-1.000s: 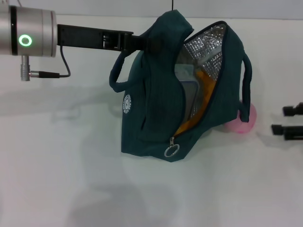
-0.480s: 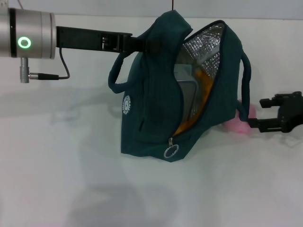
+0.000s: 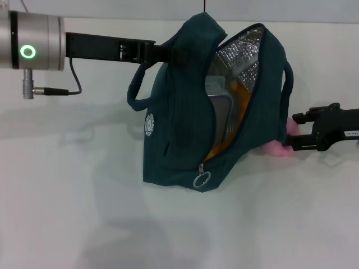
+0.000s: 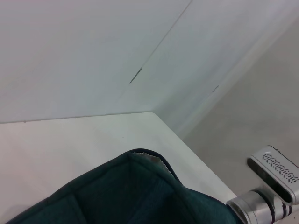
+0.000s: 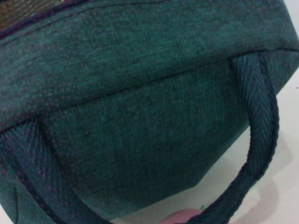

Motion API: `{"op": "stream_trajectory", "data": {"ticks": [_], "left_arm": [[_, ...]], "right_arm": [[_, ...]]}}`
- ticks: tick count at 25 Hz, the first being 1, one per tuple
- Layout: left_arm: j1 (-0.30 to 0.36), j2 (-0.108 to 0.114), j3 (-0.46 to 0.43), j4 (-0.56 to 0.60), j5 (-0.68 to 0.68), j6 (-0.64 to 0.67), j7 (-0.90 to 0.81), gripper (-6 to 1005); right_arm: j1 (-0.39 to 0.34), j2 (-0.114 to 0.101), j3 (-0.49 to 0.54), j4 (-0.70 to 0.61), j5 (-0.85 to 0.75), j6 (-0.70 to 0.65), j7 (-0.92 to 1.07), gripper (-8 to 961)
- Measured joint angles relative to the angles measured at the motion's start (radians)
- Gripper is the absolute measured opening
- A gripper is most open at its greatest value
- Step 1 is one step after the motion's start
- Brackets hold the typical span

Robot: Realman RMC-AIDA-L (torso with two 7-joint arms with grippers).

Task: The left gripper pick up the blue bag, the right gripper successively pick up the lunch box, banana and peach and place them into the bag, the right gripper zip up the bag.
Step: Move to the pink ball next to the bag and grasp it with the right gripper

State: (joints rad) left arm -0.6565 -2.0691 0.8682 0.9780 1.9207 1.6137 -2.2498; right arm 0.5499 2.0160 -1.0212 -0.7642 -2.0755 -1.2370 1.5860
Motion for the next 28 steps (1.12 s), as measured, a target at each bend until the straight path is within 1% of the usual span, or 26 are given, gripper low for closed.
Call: {"op": "stream_trajectory", "data": {"ticks": [7, 12, 17, 21, 24, 25, 28], "left_arm": [[-0.003, 0.002, 0.000, 0.000, -0.001, 0.000, 0.001, 53], [-0.006, 0.003, 0.000, 0.001, -0.002, -0.001, 0.001, 54], [-0.007, 0.003, 0.000, 0.001, -0.002, -0.006, 0.001, 54], [-0.005, 0.003, 0.000, 0.001, -0.002, -0.012, 0.001, 54], [-0.006, 0.003, 0.000, 0.001, -0.002, -0.012, 0.001, 54], [-0.006, 0.003, 0.000, 0.001, -0.002, -0.012, 0.001, 53], [-0.006, 0.003, 0.000, 0.001, -0.002, -0.012, 0.001, 53]], "right_arm": [[-0.005, -0.003, 0.009, -0.001, 0.000, 0.006, 0.002, 597], [-0.019, -0.007, 0.032, 0.001, 0.000, 0.007, 0.004, 367], [-0.052, -0.009, 0.096, -0.008, 0.000, 0.006, 0.003, 249], [-0.082, -0.010, 0.192, -0.013, 0.005, -0.012, -0.008, 158], [-0.100, -0.012, 0.215, -0.022, 0.013, -0.022, -0.014, 91], [-0.128, -0.014, 0.244, -0.049, 0.033, -0.034, -0.016, 69], [-0.156, -0.016, 0.282, -0.078, 0.090, -0.079, -0.034, 48]]}}
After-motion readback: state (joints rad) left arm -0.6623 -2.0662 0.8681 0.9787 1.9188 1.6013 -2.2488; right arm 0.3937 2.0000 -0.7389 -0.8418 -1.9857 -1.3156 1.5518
